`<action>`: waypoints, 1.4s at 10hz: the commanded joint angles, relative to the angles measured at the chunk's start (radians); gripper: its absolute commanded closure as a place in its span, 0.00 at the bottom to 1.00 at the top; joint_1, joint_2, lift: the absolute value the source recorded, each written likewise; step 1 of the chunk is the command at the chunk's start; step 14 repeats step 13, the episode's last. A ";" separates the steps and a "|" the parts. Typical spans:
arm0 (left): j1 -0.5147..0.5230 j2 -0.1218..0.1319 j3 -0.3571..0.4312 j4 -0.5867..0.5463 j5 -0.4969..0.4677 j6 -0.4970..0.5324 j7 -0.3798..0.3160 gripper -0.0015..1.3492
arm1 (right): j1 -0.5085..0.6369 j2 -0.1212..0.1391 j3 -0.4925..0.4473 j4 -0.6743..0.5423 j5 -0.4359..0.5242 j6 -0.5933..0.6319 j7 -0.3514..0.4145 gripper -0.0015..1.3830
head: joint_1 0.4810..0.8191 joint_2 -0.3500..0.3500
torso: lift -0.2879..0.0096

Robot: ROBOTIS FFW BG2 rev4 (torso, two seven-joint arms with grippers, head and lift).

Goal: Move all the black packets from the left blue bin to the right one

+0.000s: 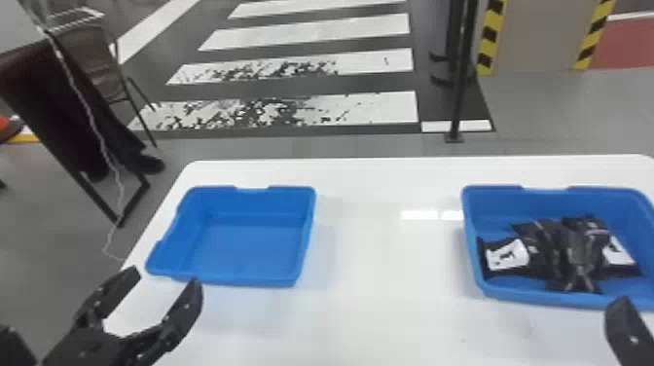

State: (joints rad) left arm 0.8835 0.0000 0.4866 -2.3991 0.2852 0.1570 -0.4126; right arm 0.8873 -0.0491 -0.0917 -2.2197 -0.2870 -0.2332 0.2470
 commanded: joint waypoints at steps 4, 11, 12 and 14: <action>0.002 -0.003 0.000 0.000 0.000 0.007 0.000 0.13 | 0.001 0.000 0.000 0.005 -0.010 0.000 0.000 0.15 | 0.63 0.80 | 0.50; 0.005 -0.003 0.000 0.000 0.002 0.015 0.000 0.13 | 0.001 -0.002 0.000 0.005 -0.012 0.000 0.000 0.15 | 0.63 0.80 | 0.50; 0.005 -0.003 -0.002 0.000 0.002 0.017 0.000 0.13 | 0.001 -0.002 0.000 0.005 -0.012 0.000 0.000 0.15 | 0.63 0.80 | 0.50; 0.005 -0.003 -0.004 0.000 0.000 0.020 0.000 0.13 | 0.001 -0.002 0.000 0.007 -0.010 0.000 0.000 0.15 | 0.63 0.80 | 0.50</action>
